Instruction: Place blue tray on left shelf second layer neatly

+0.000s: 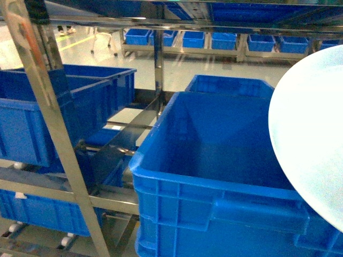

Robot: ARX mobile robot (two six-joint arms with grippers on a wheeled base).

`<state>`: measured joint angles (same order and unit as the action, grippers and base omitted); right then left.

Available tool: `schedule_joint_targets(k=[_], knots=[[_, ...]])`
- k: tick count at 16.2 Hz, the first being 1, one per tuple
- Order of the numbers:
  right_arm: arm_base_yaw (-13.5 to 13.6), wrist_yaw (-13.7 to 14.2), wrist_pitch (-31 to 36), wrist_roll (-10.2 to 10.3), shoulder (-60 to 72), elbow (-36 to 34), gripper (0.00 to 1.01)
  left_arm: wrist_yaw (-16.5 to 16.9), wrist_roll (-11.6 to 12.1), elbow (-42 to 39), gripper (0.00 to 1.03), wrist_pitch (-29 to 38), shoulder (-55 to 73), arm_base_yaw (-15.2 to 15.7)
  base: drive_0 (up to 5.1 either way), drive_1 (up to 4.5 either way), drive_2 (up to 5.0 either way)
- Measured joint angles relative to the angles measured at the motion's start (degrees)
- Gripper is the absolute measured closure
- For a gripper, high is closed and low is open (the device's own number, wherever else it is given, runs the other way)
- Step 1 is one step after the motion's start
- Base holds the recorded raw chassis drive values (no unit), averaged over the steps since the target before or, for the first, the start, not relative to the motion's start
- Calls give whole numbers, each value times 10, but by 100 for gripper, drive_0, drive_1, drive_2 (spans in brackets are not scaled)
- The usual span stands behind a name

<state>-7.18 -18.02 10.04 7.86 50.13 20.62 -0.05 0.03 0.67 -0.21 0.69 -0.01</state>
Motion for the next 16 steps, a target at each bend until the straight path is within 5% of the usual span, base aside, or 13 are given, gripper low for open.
schedule_joint_targets(k=[4,10,11,13,16], knots=[[0,0,1,0,0,0,99,0,0,0,5,-1,0,0,-432,430,49],[0,-3,-2,0,0,0,99,0,0,0,5,0,0,0,0,0,0],[-11,-29,-36,13,9,9,99,0,0,0,5,0,0,0,0,0,0],[-27,-60,-71,76,47,29,99,0,0,0,5,0,0,0,0,0,0],[-21,-65,-60,123,72,52,99,0,0,0,5,0,0,0,0,0,0]])
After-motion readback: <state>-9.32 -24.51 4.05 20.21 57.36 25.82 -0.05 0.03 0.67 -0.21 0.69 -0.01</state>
